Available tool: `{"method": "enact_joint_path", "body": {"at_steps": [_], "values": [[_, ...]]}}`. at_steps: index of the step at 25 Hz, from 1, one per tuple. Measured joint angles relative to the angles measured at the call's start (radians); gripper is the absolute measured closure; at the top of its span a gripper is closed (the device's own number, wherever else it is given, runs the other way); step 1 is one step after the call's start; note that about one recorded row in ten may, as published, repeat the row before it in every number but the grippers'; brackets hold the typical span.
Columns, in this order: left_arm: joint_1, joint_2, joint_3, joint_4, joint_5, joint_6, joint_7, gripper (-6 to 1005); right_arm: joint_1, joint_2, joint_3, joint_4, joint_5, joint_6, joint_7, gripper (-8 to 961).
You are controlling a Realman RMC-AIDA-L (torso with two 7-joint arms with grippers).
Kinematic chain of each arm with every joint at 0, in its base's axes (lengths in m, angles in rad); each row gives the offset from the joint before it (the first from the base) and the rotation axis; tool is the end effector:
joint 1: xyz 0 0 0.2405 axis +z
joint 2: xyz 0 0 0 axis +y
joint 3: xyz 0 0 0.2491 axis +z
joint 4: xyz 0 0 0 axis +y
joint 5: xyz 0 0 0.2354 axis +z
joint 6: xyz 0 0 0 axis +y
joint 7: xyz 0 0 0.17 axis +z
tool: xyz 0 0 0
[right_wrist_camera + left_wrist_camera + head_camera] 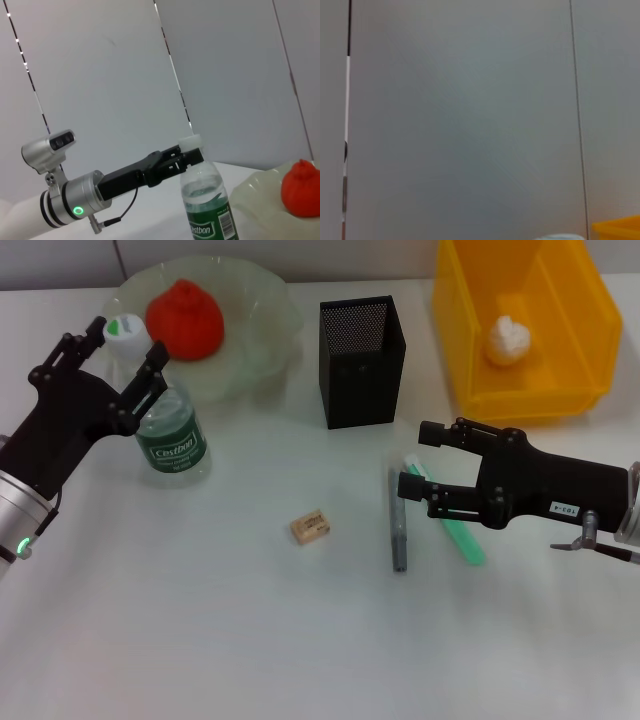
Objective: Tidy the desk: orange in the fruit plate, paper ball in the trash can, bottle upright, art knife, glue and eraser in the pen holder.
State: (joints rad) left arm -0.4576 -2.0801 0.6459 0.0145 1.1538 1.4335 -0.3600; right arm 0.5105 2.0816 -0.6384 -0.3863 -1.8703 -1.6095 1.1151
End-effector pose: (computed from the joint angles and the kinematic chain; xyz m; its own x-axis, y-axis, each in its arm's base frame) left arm -0.3081 0.3370 -0.0373 0.6845 -0.1180 0.7194 0.5946 -0.4805 -0.6446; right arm 0.2624 0.3235 -0.0506 0.6858 -0.2777 -0.6728 -0.4464 -0.8905 -0.0875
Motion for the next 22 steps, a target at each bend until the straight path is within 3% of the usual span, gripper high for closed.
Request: {"method": "enact_joint_path", "body": {"at_steps": [6, 8, 12, 14, 18, 22], "values": [[0.025, 0.004, 0.0, 0.008, 0.002, 0.122, -0.058, 253, -0.001, 0.0, 0.0, 0.001, 0.001, -0.001, 0.0, 115], [0.052, 0.012, 0.028, 0.069, 0.028, 0.201, -0.149, 159, -0.001, 0.0, 0.0, 0.001, 0.007, -0.003, -0.001, 115], [0.11, 0.026, 0.104, 0.239, 0.109, 0.26, -0.36, 153, -0.003, -0.004, 0.0, -0.017, 0.041, -0.006, 0.014, 115], [0.14, 0.048, 0.148, 0.352, 0.18, 0.287, -0.499, 153, -0.006, -0.011, -0.003, -0.066, 0.047, -0.026, 0.068, 115], [0.149, 0.108, 0.188, 0.488, 0.393, 0.381, -0.687, 153, -0.034, -0.014, -0.05, -0.329, 0.002, -0.125, 0.286, 115], [0.113, 0.117, 0.184, 0.549, 0.59, 0.405, -0.782, 153, -0.045, -0.006, -0.16, -0.696, -0.144, -0.155, 0.642, 114]]}}
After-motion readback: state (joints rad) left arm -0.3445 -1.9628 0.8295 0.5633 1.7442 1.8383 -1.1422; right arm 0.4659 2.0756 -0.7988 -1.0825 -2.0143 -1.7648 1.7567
